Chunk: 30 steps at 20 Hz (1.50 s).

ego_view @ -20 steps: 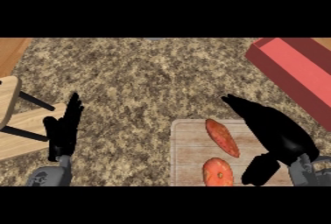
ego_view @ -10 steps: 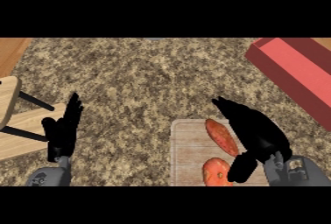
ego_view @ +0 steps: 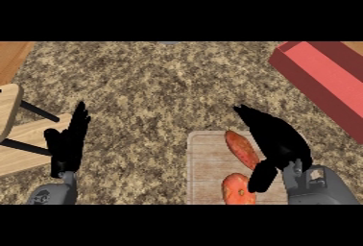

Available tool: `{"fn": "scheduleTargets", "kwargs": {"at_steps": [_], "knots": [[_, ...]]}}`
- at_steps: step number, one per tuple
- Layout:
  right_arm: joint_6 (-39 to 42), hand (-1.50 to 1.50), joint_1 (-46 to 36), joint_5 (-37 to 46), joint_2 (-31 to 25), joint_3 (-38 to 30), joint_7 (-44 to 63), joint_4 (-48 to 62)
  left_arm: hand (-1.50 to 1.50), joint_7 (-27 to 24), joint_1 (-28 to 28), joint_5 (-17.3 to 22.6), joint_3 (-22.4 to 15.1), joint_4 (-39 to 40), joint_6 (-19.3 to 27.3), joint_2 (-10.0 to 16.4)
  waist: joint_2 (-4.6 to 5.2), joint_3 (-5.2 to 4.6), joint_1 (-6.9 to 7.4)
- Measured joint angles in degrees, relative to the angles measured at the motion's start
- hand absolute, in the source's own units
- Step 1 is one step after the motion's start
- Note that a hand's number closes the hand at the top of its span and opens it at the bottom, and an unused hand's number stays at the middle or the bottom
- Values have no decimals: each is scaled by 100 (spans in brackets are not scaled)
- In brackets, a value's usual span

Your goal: Pick the sweet potato from the cutting board and place it in the cardboard box

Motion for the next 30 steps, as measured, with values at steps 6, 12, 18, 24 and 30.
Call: {"fn": "scheduleTargets", "kwargs": {"at_steps": [6,12,18,24,30], "knots": [[149,-150,50,493,172,6,-235,387,0,-7,105,-89,3,-117,-2,-53,-1,4,7],[244,-150,-3,896,430,-89,-460,802,0,-112,59,-67,81,-20,-136,-91,-4,10,4],[325,-150,96,1207,577,-254,-777,1052,0,1,-17,-218,125,1,-44,-134,-1,8,4],[254,-150,100,1610,817,-368,-1092,1437,0,-70,-48,-296,180,63,-46,-207,3,3,3],[40,-150,201,1942,906,-447,-1511,1709,0,-55,4,-287,227,32,-143,-218,-9,-9,4]]}}
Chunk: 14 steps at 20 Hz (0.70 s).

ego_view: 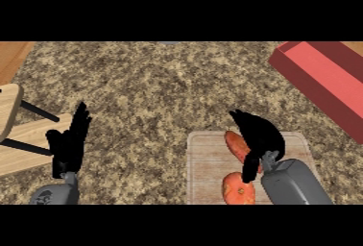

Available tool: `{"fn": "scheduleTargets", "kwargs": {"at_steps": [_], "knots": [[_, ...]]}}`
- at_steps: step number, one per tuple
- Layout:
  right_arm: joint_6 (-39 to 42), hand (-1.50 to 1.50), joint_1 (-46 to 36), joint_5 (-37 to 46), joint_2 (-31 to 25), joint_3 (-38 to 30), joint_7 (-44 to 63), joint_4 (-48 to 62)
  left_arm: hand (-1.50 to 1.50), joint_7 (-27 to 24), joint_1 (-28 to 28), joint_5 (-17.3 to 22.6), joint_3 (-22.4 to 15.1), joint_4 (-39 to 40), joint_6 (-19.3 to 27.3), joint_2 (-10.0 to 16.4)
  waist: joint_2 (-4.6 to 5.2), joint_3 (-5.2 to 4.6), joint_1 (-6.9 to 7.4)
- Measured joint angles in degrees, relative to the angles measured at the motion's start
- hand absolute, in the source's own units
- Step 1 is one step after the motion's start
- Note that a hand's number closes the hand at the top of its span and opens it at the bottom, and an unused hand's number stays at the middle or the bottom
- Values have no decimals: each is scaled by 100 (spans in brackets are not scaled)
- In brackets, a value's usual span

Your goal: Pick the sweet potato from the cutting board and place it in the cardboard box

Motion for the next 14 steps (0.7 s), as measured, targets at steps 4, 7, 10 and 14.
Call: {"fn": "scheduleTargets", "kwargs": {"at_steps": [4,7,10,14], "knots": [[-41,150,-17,195,114,-2,-211,186,0,-1,16,-70,23,1,66,-42,-10,-7,1],[-299,150,-124,357,138,56,-610,383,0,61,55,-62,11,-105,10,-23,-17,-18,5],[-623,150,-195,553,96,47,-969,502,0,20,92,-94,-13,-139,9,-52,-18,-22,3],[-840,150,-279,790,151,-4,-1260,672,0,27,-65,-106,64,29,14,-55,-20,-19,-1]]}}
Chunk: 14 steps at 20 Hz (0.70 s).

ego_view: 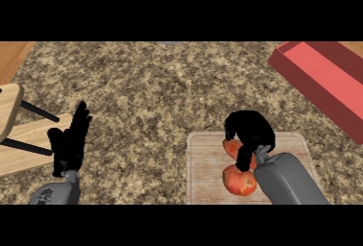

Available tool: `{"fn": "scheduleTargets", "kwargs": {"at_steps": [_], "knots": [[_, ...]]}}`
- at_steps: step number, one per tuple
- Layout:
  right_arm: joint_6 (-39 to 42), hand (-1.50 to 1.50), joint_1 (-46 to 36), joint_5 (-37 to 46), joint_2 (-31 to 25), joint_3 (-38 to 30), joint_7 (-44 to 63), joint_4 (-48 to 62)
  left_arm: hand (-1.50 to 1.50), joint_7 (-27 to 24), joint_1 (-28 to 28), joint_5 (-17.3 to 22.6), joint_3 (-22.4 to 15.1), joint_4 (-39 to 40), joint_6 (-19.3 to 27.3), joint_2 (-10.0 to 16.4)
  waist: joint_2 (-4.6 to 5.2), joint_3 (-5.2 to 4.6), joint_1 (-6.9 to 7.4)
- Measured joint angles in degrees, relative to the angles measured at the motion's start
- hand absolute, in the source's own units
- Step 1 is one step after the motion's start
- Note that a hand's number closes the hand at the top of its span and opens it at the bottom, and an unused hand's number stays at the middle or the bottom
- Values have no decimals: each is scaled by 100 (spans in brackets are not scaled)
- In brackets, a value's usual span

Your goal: Pick the sweet potato from the cutting board and place it in the cardboard box

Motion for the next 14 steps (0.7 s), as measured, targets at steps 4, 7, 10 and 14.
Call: {"fn": "scheduleTargets", "kwargs": {"at_steps": [4,7,10,14], "knots": [[-245,150,-371,133,269,-506,649,411,0,-44,-18,13,7,36,-34,-5,32,15,28],[-667,150,-638,312,487,-999,1436,864,0,-6,-74,-34,-5,36,12,-3,57,24,66],[-1052,150,-1153,483,568,-1372,1870,1444,0,11,-17,-45,-60,-50,-19,-20,62,30,102],[-1469,150,-1707,766,627,-1494,2084,1969,0,93,-35,-37,-33,-83,-25,1,54,31,77]]}}
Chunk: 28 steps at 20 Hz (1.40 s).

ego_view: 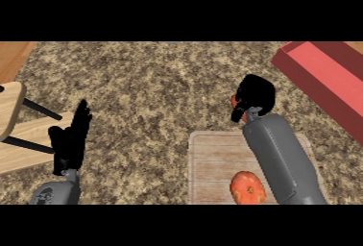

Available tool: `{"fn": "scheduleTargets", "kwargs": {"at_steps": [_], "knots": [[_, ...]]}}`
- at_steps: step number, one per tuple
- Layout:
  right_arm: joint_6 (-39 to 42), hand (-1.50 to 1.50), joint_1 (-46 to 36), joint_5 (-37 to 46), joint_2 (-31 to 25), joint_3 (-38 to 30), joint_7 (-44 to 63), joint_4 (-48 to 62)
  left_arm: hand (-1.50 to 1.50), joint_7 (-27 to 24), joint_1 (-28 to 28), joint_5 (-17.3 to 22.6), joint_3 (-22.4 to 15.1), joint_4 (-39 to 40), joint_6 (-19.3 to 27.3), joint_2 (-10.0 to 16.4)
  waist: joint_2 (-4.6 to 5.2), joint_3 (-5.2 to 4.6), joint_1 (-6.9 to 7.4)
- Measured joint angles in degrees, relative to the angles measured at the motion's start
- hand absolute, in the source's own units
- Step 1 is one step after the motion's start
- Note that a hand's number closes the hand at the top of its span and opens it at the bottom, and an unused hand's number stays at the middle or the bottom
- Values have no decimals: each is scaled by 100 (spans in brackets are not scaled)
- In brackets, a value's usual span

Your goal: Pick the sweet potato from the cutting board and place it in the cardboard box

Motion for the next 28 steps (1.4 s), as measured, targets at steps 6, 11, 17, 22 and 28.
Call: {"fn": "scheduleTargets", "kwargs": {"at_steps": [6,11,17,22,28], "knots": [[194,150,-393,228,-38,94,433,-812,0,-56,63,67,86,-19,-84,71,-38,11,-75],[569,150,-770,379,-136,63,920,-1827,0,-57,170,70,70,-97,-83,45,-56,8,-112],[1120,150,-1027,361,-645,-347,942,-2592,0,8,146,11,52,-135,-23,21,-48,6,-109],[1184,150,-1169,436,-1211,-708,686,-2419,0,3,96,43,102,-83,-75,51,-32,4,-84],[622,150,-1197,297,-1844,-1337,42,-1802,0,0,51,-4,68,-50,-49,-4,-15,8,-46]]}}
